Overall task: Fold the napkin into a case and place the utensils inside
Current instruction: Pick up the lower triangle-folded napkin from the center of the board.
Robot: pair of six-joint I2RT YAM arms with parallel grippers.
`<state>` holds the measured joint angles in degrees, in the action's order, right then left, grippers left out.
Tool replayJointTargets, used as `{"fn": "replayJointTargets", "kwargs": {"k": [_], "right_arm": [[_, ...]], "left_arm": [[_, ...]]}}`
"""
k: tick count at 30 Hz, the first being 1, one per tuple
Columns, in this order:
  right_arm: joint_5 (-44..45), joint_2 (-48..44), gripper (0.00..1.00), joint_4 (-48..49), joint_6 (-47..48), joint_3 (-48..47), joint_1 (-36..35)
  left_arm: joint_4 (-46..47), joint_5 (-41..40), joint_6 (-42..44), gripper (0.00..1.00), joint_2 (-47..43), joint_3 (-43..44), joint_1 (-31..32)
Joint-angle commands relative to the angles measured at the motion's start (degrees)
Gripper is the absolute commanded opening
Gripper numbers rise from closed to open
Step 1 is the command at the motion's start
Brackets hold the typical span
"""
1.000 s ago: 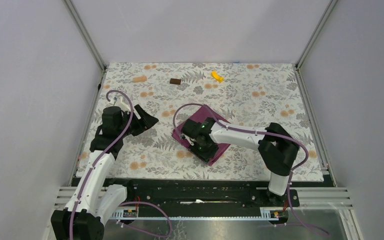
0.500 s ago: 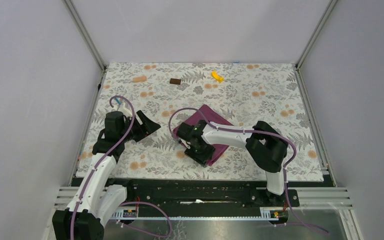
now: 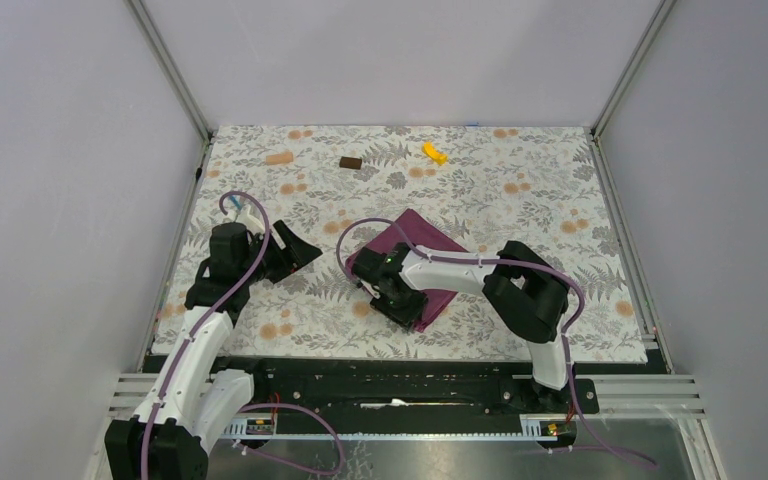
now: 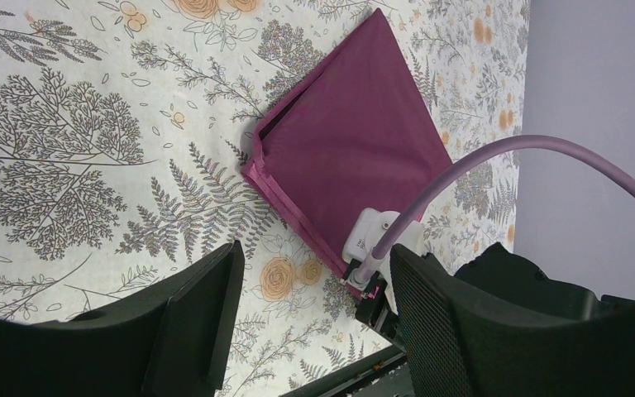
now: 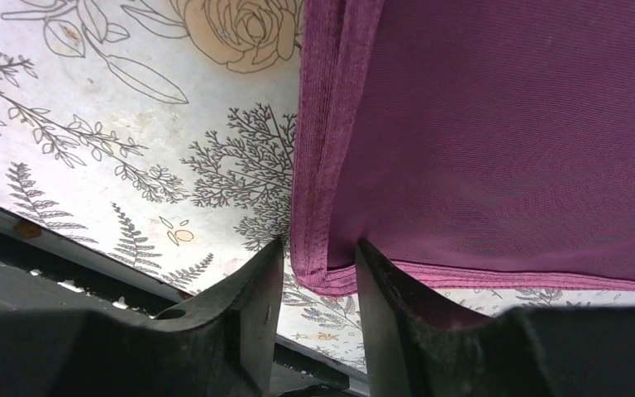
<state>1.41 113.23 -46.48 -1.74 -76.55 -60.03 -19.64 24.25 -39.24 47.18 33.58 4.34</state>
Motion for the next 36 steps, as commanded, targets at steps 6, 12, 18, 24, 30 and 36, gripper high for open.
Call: {"fn": "replayJointTargets", "kwargs": {"k": [6, 12, 18, 24, 30, 36], "right_arm": [[5.6, 1.4, 0.30, 6.1, 0.8, 5.4, -0.3], [5.8, -1.1, 0.08, 10.5, 0.0, 7.8, -0.3], [0.8, -7.8, 0.00, 13.3, 0.3, 10.7, -0.1], [-4.9, -13.5, 0.00, 15.9, -1.2, 13.4, 1.3], [-7.4, -17.3, 0.00, 18.3, -2.2, 16.5, 3.3], [-9.9, -20.2, 0.00, 19.5, -2.4, 17.3, 5.2]], "left_arm": [[2.3, 1.0, 0.2, 0.70, -0.3, 1.0, -0.3], [3.4, 1.3, -1.2, 0.71, -0.6, -0.7, -0.3], [9.7, 6.7, -8.5, 0.78, 2.4, -6.4, -0.3], [23.3, 10.1, -22.2, 0.88, 9.9, -13.9, 1.3], [40.1, -0.1, -39.0, 0.95, 14.2, -21.9, 9.7], [48.2, -14.4, -45.4, 0.94, 20.2, -22.6, 19.9]]}}
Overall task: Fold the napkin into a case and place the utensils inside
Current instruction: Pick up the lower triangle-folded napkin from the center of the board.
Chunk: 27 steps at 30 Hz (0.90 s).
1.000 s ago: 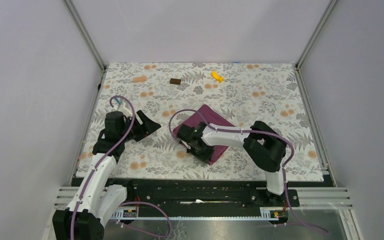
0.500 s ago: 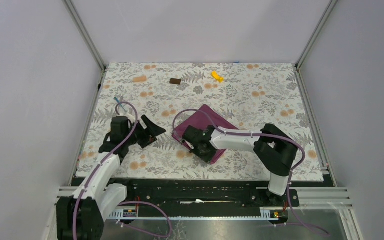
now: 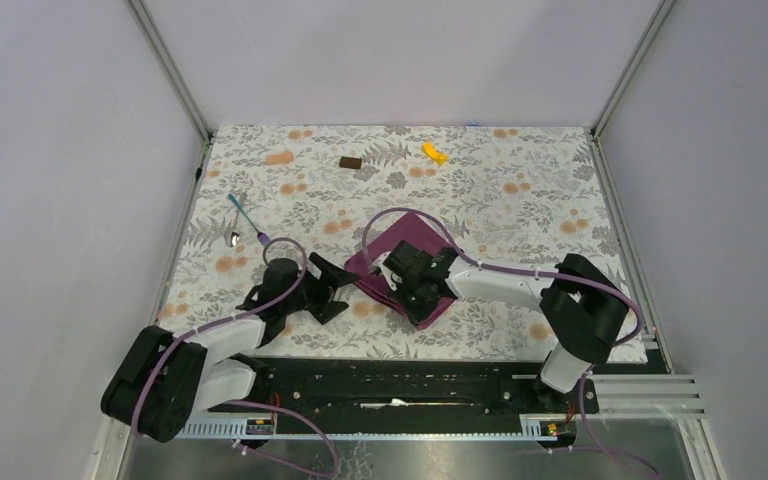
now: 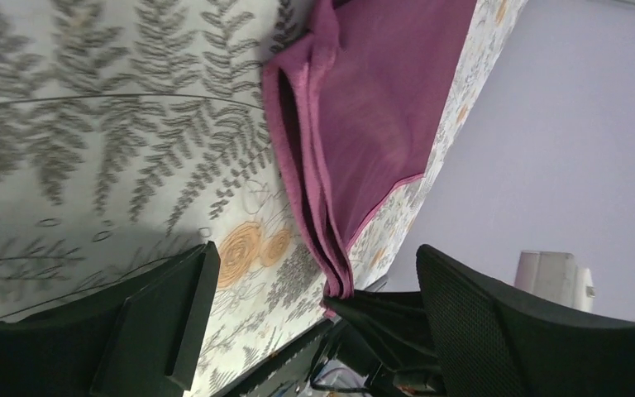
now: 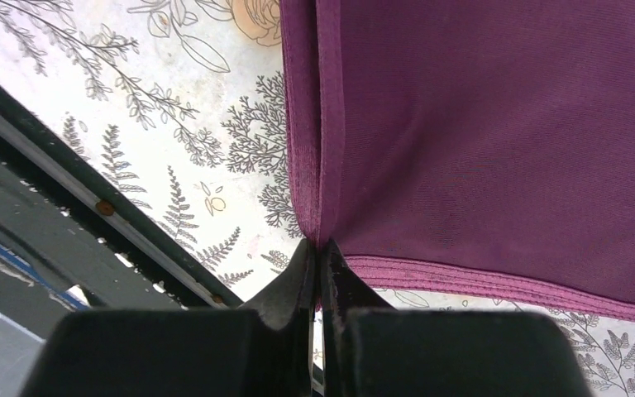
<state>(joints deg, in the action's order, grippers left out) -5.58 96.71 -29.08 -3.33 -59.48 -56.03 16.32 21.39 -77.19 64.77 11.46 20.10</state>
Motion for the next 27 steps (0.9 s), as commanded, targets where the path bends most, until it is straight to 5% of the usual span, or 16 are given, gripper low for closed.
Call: {"fn": "replayJointTargets", "kwargs": {"k": [1, 15, 27], "right_arm": [[-3.1, -4.0, 0.00, 2.1, -0.8, 0.3, 1.3], [-5.8, -8.5, 0.00, 2.4, -0.8, 1.6, 3.9], [-7.8, -10.1, 0.00, 2.5, -0.8, 1.7, 5.4]], "left_arm": [[14.1, -13.2, -8.3, 0.93, 3.7, -1.0, 4.9], [25.6, -17.5, -17.0, 0.82, 17.7, -2.8, 8.8], [33.7, -21.2, -14.3, 0.68, 25.6, -2.6, 8.9]]}}
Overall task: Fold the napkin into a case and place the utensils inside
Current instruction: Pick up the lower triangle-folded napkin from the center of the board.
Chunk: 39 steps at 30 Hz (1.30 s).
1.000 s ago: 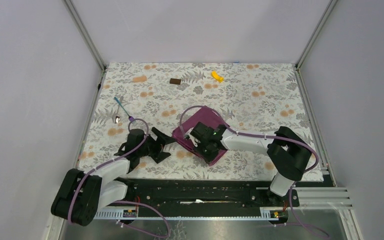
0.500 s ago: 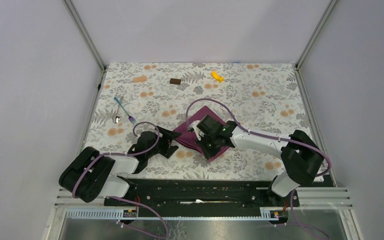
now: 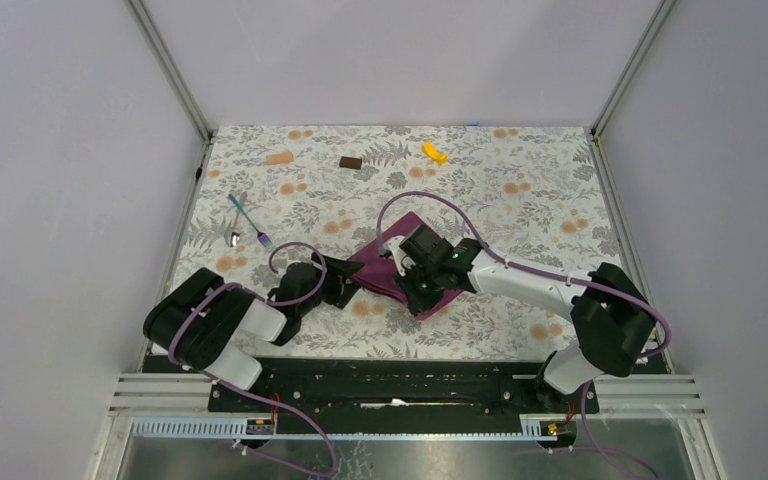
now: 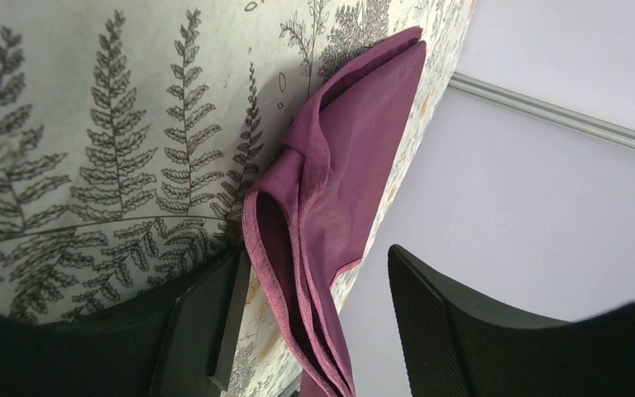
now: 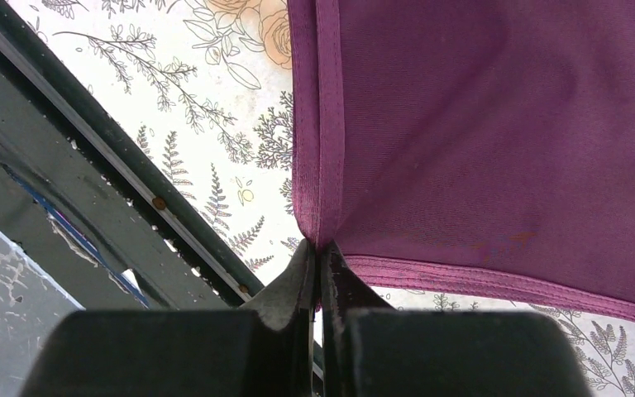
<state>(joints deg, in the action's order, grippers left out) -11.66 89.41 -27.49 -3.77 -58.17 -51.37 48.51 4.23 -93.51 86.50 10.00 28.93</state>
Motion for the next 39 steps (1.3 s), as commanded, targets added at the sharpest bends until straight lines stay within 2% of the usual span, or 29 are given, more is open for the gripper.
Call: {"fn": "replayJointTargets", "kwargs": {"k": [1, 7, 12, 17, 26, 32, 35, 39], "right_arm": [[-1.8, -2.9, 0.00, 1.0, -0.3, 0.6, 0.7], [-2.3, -3.1, 0.00, 1.0, -0.2, 1.3, 0.9], [-3.1, -2.5, 0.00, 1.3, -0.4, 1.6, 0.9], [-4.1, -2.6, 0.00, 2.1, -0.6, 2.0, 1.0], [-4.1, -2.4, 0.00, 2.1, -0.5, 2.1, 0.9], [-4.4, -2.2, 0.00, 2.3, -0.5, 2.0, 0.9], [-4.5, -2.0, 0.00, 2.4, -0.6, 2.1, 0.9], [-5.7, -1.5, 0.00, 4.1, -1.7, 2.9, -0.8]], "left_arm": [[2.8, -4.1, 2.4, 0.67, 4.7, -1.2, 0.1], [5.0, -6.5, 5.9, 0.61, 6.8, -0.8, -0.2], [0.2, -7.7, 11.6, 0.57, 5.2, 0.7, -1.9], [-1.1, -4.6, 16.1, 0.50, 6.4, 3.3, -4.4], [2.9, 0.8, 18.1, 0.48, 10.8, 5.8, -4.5], [0.7, 1.3, 20.6, 0.46, 11.7, 7.0, -4.5], [-2.7, 2.0, 21.8, 0.35, 11.6, 8.0, -5.6], [-13.0, 3.6, 27.2, 0.23, 9.0, 11.2, -8.1]]}}
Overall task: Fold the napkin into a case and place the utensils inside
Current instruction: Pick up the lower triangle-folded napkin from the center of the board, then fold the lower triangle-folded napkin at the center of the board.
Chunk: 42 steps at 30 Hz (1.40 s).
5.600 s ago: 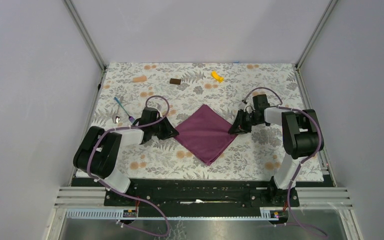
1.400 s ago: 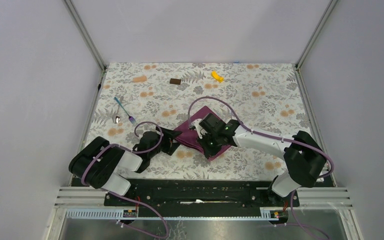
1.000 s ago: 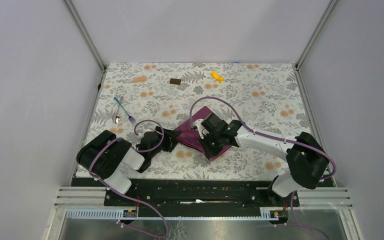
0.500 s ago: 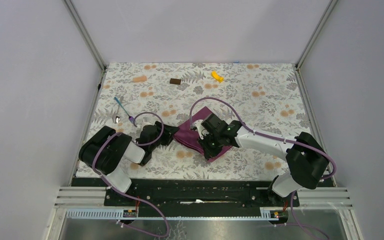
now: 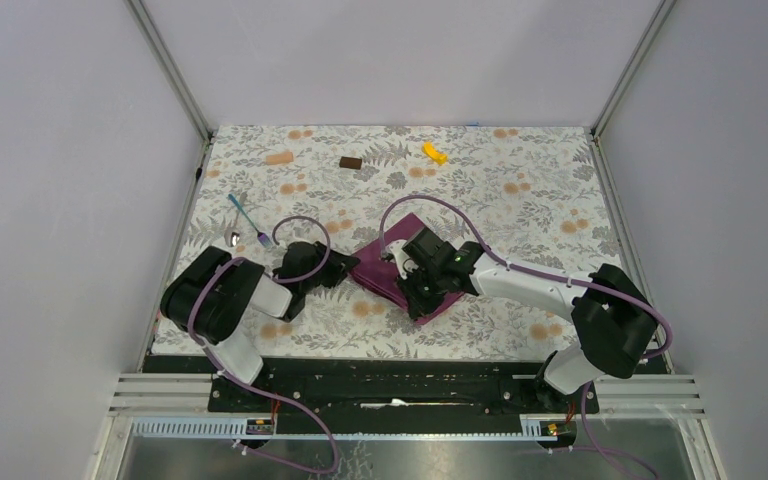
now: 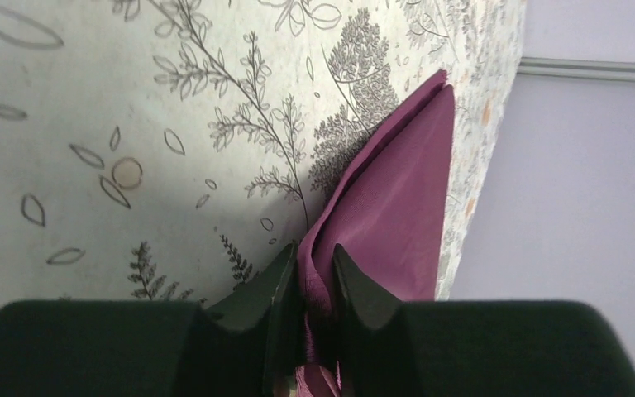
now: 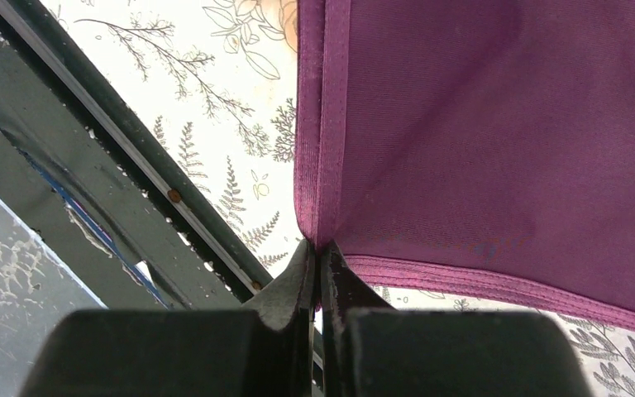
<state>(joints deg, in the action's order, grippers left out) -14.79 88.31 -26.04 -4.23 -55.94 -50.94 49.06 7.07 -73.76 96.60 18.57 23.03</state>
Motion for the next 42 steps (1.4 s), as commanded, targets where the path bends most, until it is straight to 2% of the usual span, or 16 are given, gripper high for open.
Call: {"fn": "replayJointTargets", "kwargs": {"k": [1, 5, 8, 11, 15, 18, 21, 26, 31, 36, 42], "right_arm": [[-2.8, -0.3, 0.00, 3.4, -1.8, 1.0, -2.1], [-4.7, 1.8, 0.00, 8.6, -5.5, 2.3, -6.7], [-8.1, 3.2, 0.00, 16.1, -10.5, 4.4, -9.6], [-11.3, 4.8, 0.00, 24.9, -16.0, 6.6, -11.6], [-14.8, 6.6, 0.00, 39.3, -23.6, 9.4, -13.0], [-16.2, 6.8, 0.00, 47.4, -28.5, 12.4, -13.0], [-16.7, 7.4, 0.00, 51.9, -31.7, 14.4, -12.8], [-19.6, 7.8, 0.00, 61.8, -38.8, 21.6, -8.8], [-21.9, 7.9, 0.00, 65.0, -40.5, 27.0, -4.3], [-21.3, 7.4, 0.00, 64.3, -39.5, 29.4, -2.4], [-20.2, 7.3, 0.00, 62.8, -37.8, 30.4, -1.2]], "left_arm": [[-15.9, 0.8, 9.1, 0.21, -1.9, 3.3, -2.7], [-24.0, 4.5, 14.8, 0.14, -4.0, 5.5, -6.6], [-34.1, 6.4, 20.9, 0.06, -6.9, 8.5, -9.6], [-48.0, 3.0, 27.5, 0.02, -11.1, 12.1, -11.3], [-63.3, -3.5, 30.4, 0.00, -15.1, 18.3, -12.0], [-69.4, -6.5, 29.9, 0.00, -16.5, 21.9, -11.9], [-73.9, -13.1, 27.1, 0.00, -16.5, 25.8, -9.6], [-82.2, -23.6, 20.3, 0.00, -9.9, 35.6, -1.1], [-91.0, -30.9, 15.9, 0.03, 0.4, 46.3, 5.4], [-96.6, -32.1, 13.6, 0.04, 8.6, 54.3, 7.9], [-98.0, -32.8, 13.0, 0.11, 11.9, 58.5, 9.9]]}}
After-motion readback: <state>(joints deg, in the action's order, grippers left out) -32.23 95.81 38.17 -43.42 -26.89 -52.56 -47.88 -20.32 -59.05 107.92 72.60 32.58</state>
